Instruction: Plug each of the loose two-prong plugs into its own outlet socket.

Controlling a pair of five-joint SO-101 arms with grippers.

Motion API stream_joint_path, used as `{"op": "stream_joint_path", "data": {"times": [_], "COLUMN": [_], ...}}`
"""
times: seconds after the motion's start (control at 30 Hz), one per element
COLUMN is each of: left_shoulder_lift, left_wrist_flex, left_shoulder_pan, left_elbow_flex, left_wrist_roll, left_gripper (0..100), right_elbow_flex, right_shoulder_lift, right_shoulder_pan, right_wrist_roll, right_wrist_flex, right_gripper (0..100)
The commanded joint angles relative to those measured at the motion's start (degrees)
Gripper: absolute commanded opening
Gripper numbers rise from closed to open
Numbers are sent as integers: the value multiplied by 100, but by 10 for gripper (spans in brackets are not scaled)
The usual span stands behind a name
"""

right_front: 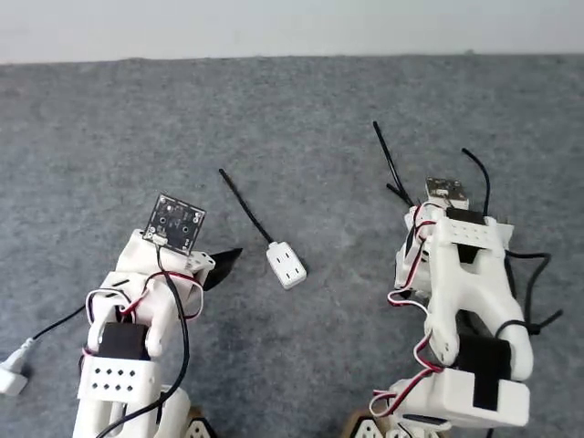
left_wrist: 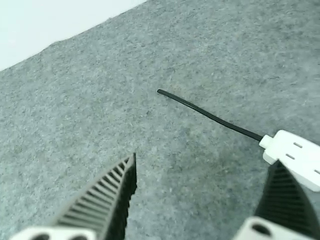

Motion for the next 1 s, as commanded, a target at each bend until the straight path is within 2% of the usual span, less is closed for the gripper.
{"op": "stream_joint_path", "data": {"times": [0.0,0.17,0.37,0.47,0.73,0.83,0.93,0.97], "left_shoulder_lift": [-44,-44,-53,-53,-53,-53,-53,-53], "left_wrist_flex": [-141,-132,-123,-123,-123,-123,-123,-123], "left_shoulder_pan": [18,18,18,18,18,18,26,26], "left_elbow_flex": [-163,-163,-163,-163,-163,-163,-163,-163], "left_wrist_roll": [62,62,62,62,62,62,62,62], "left_gripper": [390,390,390,390,390,390,390,390], "right_elbow_flex": [-44,9,-35,-325,-413,-413,-422,-422], "right_shoulder_lift": [-242,-136,567,787,884,875,866,866], "right_shoulder_pan": [13,31,13,48,13,22,22,4], "right_wrist_roll": [105,105,105,105,105,105,105,114], "right_wrist_flex": [-127,-576,-848,-655,-629,-629,-629,-620], "right_gripper": [278,177,187,187,179,114,1,10]}}
